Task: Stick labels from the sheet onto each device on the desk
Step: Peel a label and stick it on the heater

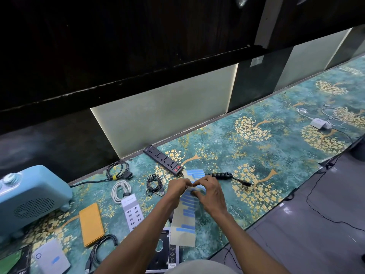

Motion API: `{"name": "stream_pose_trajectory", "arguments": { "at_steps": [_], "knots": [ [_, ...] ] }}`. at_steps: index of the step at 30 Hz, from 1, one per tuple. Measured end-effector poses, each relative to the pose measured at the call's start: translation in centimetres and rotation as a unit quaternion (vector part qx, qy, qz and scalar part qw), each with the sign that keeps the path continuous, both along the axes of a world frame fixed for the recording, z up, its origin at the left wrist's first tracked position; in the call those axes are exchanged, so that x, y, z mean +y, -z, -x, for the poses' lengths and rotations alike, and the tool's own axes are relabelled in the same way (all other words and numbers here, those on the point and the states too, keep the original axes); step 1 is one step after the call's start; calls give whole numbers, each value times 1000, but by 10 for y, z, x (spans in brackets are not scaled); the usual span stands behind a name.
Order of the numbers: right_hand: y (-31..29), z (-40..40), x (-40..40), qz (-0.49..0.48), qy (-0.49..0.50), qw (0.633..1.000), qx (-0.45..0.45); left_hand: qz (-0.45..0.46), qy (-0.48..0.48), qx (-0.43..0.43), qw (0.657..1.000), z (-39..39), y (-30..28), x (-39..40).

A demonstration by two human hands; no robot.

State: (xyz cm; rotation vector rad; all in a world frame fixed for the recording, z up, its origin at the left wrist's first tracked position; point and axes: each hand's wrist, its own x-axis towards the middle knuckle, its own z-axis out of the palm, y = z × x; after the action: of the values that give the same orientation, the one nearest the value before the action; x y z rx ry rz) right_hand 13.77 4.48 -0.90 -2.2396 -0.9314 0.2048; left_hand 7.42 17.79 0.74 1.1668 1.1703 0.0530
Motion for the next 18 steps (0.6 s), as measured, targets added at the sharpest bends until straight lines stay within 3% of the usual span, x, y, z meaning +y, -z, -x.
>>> {"name": "stream_pose_trajectory", "arguments": {
  "at_steps": [18],
  "knots": [
    [-5,-14,-4,-48,-9,997,63,83,-10,16,996,-9,1,4]
  ]
}}
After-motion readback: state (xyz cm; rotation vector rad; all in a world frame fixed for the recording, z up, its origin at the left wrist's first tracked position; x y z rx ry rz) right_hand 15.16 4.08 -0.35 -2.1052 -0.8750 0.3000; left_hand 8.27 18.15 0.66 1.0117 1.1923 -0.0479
